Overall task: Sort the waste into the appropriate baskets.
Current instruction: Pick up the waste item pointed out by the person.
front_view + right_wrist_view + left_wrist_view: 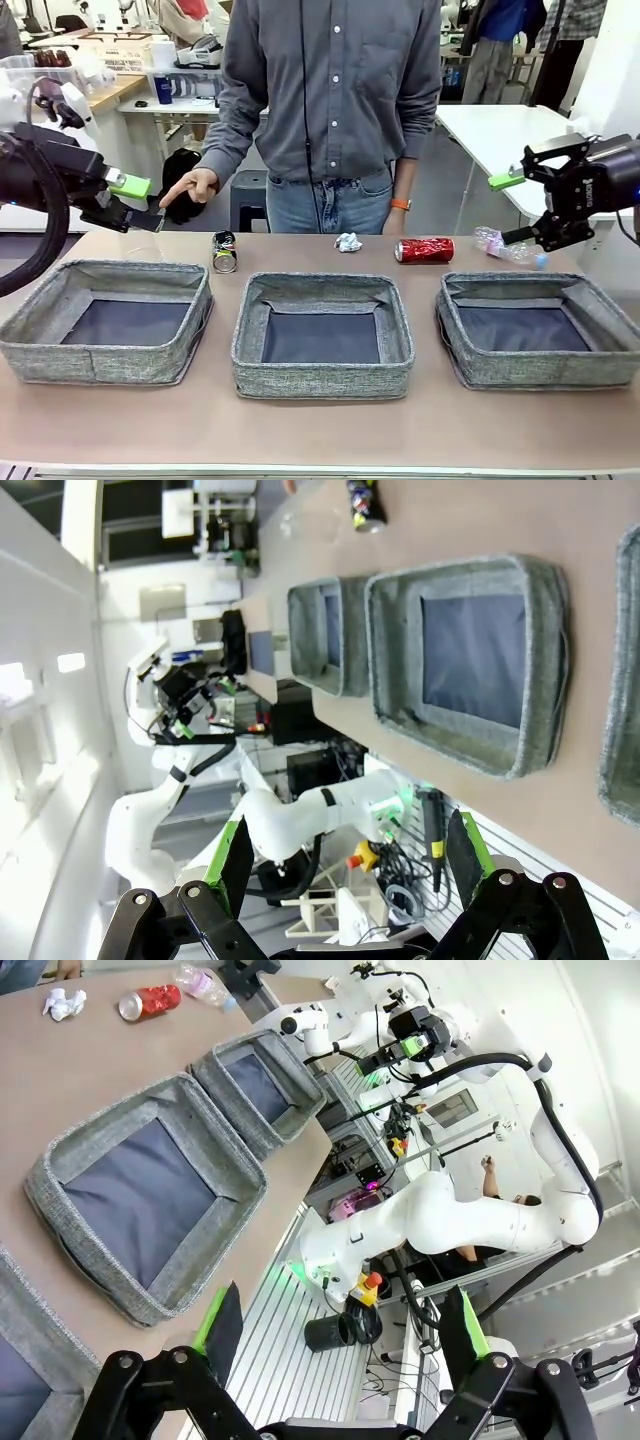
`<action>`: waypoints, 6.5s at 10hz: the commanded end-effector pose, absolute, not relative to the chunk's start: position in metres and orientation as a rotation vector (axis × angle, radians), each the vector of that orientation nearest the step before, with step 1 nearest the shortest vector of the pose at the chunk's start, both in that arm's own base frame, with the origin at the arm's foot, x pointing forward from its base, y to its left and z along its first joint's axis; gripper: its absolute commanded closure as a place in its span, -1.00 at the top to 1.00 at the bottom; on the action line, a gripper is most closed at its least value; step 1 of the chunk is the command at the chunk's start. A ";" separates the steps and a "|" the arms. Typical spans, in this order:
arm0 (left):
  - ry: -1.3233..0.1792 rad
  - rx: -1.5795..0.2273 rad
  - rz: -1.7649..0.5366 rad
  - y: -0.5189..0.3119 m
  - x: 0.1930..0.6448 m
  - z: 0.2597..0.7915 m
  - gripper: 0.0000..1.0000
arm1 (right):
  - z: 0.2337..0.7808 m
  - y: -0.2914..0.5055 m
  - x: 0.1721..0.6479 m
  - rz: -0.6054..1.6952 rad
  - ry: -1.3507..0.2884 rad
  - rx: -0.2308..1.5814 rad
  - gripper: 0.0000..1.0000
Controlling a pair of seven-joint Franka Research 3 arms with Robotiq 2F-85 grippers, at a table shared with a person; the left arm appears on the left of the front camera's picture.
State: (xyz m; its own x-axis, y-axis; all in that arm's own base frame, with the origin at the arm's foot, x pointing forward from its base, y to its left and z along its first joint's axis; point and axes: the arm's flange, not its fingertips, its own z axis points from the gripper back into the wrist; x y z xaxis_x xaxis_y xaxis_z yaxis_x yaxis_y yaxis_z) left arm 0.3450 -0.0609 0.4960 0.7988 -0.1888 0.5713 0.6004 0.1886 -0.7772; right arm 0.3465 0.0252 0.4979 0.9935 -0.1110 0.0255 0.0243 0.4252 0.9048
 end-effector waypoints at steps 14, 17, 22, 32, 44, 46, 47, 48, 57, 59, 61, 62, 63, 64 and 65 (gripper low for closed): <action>-1.118 -0.635 -1.261 0.078 0.420 0.476 1.00 | 0.502 0.025 0.349 -0.083 -0.075 1.123 1.00; -0.864 -0.727 -1.179 0.082 0.420 0.488 1.00 | 0.502 0.025 0.349 -0.083 -0.075 1.123 1.00; -0.915 -0.871 -1.233 0.112 0.488 0.463 1.00 | 0.502 0.025 0.349 -0.083 -0.075 1.123 1.00; -0.768 -0.795 -1.312 0.194 0.632 0.330 1.00 | 0.502 0.025 0.349 -0.083 -0.075 1.123 1.00; -0.898 -0.687 -1.177 0.149 0.660 0.288 1.00 | 0.502 0.025 0.349 -0.083 -0.075 1.123 1.00; -0.909 -0.740 -1.181 0.136 0.660 0.283 1.00 | 0.502 0.025 0.349 -0.083 -0.075 1.123 1.00; -0.900 -0.747 -1.201 0.127 0.659 0.278 1.00 | 0.502 0.025 0.349 -0.083 -0.075 1.123 1.00; -0.907 -0.775 -1.203 0.119 0.659 0.275 1.00 | 0.502 0.025 0.349 -0.083 -0.075 1.123 1.00; -0.931 -0.832 -1.228 0.099 0.657 0.268 0.61 | 0.502 0.025 0.349 -0.083 -0.075 1.123 1.00; -0.924 -0.830 -1.230 0.098 0.658 0.267 0.22 | 0.502 0.025 0.349 -0.083 -0.075 1.123 1.00; -0.919 -0.838 -1.234 0.096 0.659 0.266 -0.16 | 0.502 0.025 0.349 -0.083 -0.075 1.123 1.00; -0.914 -0.835 -1.237 0.097 0.659 0.267 -0.33 | 0.502 0.025 0.349 -0.083 -0.075 1.123 1.00; -0.919 -0.835 -1.233 0.098 0.659 0.268 -0.55 | 0.502 0.025 0.349 -0.083 -0.075 1.123 1.00; -0.923 -0.835 -1.229 0.098 0.659 0.268 -0.72 | 0.502 0.025 0.349 -0.083 -0.075 1.123 1.00; -0.922 -0.835 -1.222 0.097 0.659 0.268 -0.94 | 0.502 0.025 0.349 -0.083 -0.075 1.123 1.00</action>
State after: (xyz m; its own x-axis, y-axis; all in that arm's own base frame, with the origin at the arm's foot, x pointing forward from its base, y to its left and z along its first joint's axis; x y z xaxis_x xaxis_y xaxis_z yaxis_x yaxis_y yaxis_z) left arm 0.6600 0.0982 0.2700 0.1123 -0.4077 0.9062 0.9871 0.1503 -0.0547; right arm 0.3471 0.0240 0.4989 0.9940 -0.1072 0.0203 0.0274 0.4253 0.9046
